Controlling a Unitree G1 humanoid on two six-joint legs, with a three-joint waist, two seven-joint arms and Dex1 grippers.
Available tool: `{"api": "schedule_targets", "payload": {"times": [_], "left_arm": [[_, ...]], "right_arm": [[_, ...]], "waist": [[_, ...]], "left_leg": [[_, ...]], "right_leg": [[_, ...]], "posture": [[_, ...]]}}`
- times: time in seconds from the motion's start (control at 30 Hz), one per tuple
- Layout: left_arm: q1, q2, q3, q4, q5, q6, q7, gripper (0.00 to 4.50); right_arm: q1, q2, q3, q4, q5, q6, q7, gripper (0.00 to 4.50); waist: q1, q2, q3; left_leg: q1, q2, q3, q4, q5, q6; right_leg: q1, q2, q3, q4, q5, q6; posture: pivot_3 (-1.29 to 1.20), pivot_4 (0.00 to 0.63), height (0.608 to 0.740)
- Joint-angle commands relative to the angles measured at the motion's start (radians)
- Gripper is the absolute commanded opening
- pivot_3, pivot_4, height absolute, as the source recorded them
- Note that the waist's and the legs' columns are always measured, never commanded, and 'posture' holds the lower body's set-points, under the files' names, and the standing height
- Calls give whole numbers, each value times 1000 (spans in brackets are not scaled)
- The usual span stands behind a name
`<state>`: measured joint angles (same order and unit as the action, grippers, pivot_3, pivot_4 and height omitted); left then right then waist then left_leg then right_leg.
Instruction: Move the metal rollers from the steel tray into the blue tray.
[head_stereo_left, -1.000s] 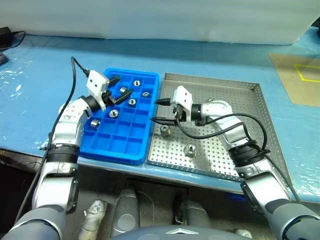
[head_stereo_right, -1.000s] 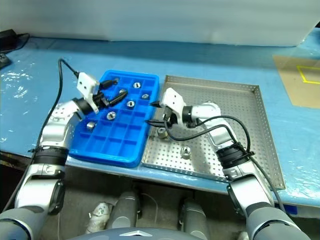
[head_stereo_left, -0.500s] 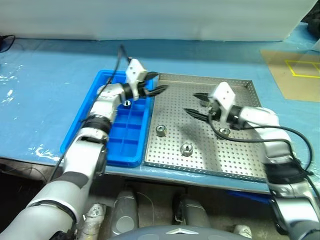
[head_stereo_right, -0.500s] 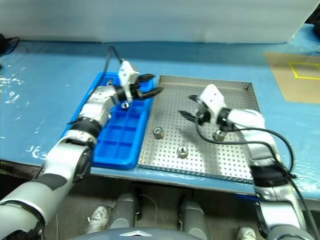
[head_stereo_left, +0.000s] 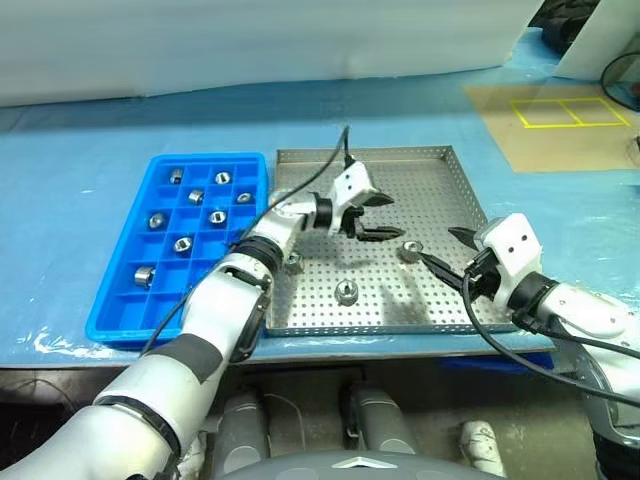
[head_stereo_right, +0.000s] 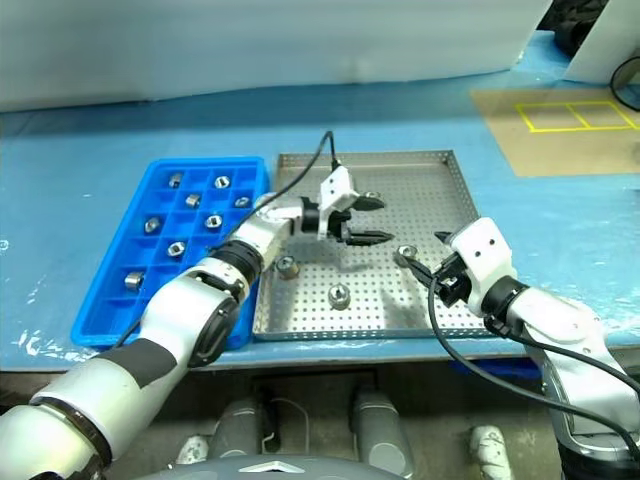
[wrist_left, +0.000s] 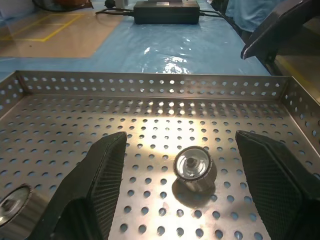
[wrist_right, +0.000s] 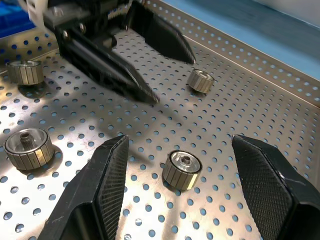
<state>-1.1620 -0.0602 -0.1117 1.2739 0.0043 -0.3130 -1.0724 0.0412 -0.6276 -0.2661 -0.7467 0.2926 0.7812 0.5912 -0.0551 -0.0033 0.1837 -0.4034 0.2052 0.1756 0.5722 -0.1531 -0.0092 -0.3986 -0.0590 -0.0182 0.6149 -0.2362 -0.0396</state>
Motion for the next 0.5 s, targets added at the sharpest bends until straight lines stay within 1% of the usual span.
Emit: {"api": "schedule_targets", "payload": {"times": [0.03,0.1,0.23,0.27,0.4,0.5], "left_arm": [[-26,-11,-5,-2,26,-40,1,3675],[-29,-23,11,4,20,-20,7,3675],[-11,-51,-7,29,59,24,69,3675],[-6,-64,-9,34,68,34,101,3675],[18,-101,-20,48,105,55,192,3675],[25,-127,-5,54,108,73,253,3675]], "right_arm": [[25,-5,-51,-80,22,28,-30,3344],[48,-11,-56,-91,20,31,-37,3344],[60,-3,-70,-88,30,34,-55,3344],[60,-1,-72,-86,33,34,-59,3344],[77,-2,-66,-84,32,31,-74,3344],[94,-4,-76,-90,35,30,-82,3344]], "waist": [[-13,0,0],[-18,1,0],[-29,2,-1],[-31,2,-1],[-40,2,-1],[-51,3,-2]], "left_leg": [[0,0,0,0,0,1],[-1,0,0,0,-1,2],[-1,0,0,-1,-2,5],[-2,0,0,-1,-1,8],[-3,0,0,0,-3,11],[-3,-1,0,0,-3,11]], "right_leg": [[1,0,0,-1,0,1],[1,0,0,-3,1,1],[2,0,0,-7,1,1],[2,0,0,-8,1,1],[2,-2,0,-9,1,1],[2,-2,0,-10,1,1]], "posture": [[-687,150,740],[-694,150,740],[-706,150,740],[-711,150,740],[-721,150,740],[-732,150,740]]}}
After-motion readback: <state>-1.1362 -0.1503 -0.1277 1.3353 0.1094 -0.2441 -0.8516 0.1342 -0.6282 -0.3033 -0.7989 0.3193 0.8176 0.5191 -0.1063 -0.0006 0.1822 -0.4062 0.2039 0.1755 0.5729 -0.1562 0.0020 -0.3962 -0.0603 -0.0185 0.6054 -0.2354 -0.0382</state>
